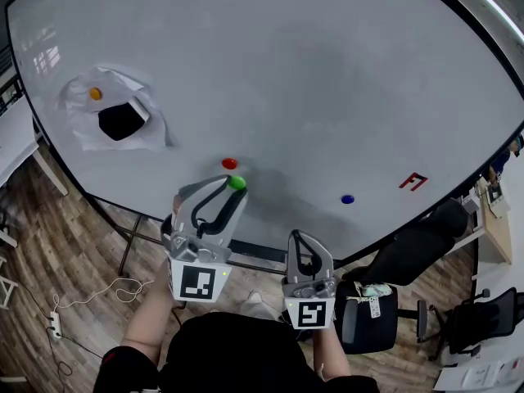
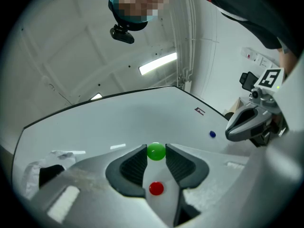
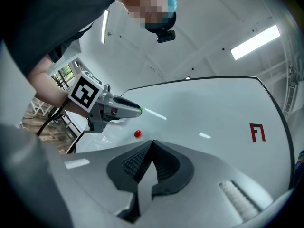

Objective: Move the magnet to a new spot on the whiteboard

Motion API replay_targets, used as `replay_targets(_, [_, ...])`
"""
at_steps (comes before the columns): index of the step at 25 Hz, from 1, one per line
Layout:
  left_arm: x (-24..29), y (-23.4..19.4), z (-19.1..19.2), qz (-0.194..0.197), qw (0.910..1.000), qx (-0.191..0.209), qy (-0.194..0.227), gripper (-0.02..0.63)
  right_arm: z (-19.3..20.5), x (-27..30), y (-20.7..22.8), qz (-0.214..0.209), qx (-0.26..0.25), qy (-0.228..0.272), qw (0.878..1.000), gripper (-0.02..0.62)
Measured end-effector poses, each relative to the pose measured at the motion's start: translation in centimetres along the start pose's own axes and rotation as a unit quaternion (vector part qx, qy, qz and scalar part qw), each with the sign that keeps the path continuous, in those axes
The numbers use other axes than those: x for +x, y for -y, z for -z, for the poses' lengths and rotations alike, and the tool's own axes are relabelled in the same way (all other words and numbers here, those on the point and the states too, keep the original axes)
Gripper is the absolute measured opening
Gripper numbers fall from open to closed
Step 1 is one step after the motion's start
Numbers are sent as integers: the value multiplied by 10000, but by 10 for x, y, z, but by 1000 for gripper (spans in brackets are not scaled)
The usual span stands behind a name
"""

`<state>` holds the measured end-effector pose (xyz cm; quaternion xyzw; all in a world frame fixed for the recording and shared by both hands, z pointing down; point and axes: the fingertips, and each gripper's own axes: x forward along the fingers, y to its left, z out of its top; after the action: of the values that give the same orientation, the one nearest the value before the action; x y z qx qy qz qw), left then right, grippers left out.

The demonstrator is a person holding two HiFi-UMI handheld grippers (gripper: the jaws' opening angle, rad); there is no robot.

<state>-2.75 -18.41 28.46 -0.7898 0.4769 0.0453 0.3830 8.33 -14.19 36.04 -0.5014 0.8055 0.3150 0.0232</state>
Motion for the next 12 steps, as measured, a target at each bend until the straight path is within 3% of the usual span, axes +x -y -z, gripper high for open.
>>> replay_targets(12, [-34,18,17,-64,9996,-204,-187,130,-6,-4,-7,-84,38,89,9999,0])
